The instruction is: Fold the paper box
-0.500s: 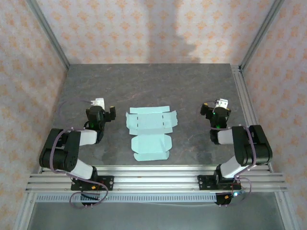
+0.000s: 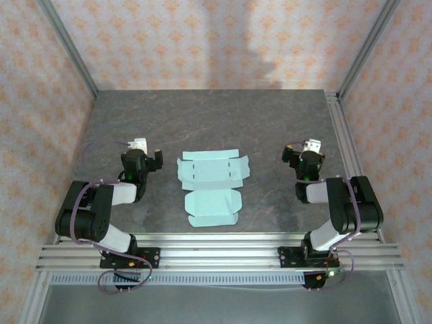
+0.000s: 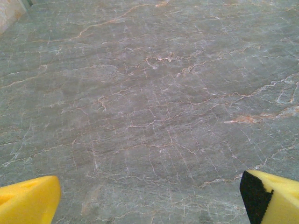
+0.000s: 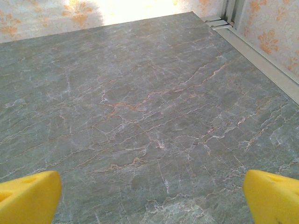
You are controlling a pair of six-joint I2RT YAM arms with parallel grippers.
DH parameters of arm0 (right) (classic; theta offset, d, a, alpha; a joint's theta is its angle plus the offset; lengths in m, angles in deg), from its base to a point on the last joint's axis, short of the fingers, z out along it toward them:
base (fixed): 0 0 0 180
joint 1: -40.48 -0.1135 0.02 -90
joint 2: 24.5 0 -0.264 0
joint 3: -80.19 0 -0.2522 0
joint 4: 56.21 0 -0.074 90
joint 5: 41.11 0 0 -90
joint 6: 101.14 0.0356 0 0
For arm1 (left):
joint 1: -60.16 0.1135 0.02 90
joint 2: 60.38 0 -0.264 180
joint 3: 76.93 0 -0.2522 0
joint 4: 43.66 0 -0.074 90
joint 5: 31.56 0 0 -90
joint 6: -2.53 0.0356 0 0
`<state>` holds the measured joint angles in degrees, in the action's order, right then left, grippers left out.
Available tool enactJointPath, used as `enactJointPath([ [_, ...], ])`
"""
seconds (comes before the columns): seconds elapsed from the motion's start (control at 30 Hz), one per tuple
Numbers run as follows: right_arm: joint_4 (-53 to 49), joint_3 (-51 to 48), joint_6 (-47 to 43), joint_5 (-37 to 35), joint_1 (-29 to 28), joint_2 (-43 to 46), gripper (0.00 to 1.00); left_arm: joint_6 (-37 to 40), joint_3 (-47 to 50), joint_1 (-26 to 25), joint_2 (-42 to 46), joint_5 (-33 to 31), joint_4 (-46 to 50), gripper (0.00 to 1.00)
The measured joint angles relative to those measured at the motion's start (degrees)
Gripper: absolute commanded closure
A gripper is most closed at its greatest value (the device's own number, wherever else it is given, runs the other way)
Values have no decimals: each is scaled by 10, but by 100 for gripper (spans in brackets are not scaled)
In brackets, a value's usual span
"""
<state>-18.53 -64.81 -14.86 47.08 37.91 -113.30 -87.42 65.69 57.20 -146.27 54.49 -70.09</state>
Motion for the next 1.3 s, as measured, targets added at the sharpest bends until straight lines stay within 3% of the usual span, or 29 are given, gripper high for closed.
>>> enactJointPath([
  [0.5, -2, -4, 0, 9, 0, 9, 1, 0, -2, -2, 1, -18, 5, 0],
  [0.87, -164, 33, -9, 34, -10, 198, 1, -1, -79, -29, 129, -42, 162, 0],
  [1.0, -253, 89, -16, 48, -41, 228, 0, -23, -98, -50, 164, -38, 217, 0],
  [1.3, -410, 201, -55, 25, -181, 204, 1, -75, -130, -170, 183, -26, 316, 0],
])
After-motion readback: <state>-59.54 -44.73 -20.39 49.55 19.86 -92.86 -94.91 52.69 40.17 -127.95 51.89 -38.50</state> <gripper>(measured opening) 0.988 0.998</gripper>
